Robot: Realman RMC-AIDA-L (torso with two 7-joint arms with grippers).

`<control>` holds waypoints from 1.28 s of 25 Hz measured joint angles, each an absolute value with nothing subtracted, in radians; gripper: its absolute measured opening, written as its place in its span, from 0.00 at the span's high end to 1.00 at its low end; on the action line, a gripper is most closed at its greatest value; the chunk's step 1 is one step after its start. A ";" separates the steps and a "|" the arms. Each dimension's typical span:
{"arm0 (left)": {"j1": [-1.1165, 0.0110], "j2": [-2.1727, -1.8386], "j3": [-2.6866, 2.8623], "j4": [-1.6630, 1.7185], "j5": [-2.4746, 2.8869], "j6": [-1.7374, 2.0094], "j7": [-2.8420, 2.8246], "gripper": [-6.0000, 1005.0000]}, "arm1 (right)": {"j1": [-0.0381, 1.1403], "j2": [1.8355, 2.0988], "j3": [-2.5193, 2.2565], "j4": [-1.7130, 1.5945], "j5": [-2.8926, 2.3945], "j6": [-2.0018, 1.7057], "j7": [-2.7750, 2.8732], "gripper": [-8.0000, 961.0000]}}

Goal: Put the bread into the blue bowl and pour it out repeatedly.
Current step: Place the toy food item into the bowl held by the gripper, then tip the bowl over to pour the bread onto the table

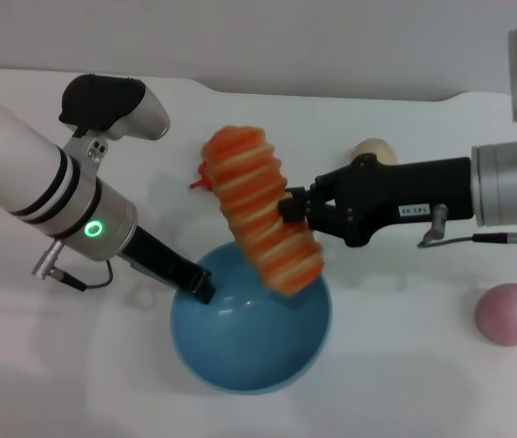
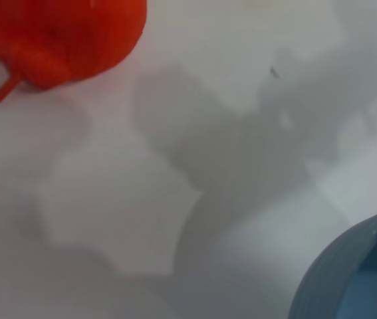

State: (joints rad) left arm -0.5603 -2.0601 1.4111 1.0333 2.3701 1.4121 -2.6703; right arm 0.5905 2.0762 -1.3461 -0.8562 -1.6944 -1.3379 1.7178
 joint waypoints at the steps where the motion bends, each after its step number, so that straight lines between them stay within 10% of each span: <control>1: -0.560 -2.060 1.411 1.033 2.370 1.412 -2.670 1.00 | 0.589 2.077 -1.350 -0.853 -1.695 -1.335 1.717 0.90; 14: -0.604 -2.058 1.406 1.034 2.370 1.408 -2.669 0.99 | 0.588 2.074 -1.408 -0.830 -1.697 -1.333 1.726 0.83; 17: -0.609 -2.057 1.406 1.034 2.370 1.407 -2.667 0.99 | 0.582 2.072 -1.403 -0.835 -1.697 -1.336 1.731 0.62; 32: -0.625 -2.052 1.377 1.034 2.378 1.366 -2.663 0.99 | 0.503 2.075 -1.207 -0.875 -1.691 -1.382 1.741 0.57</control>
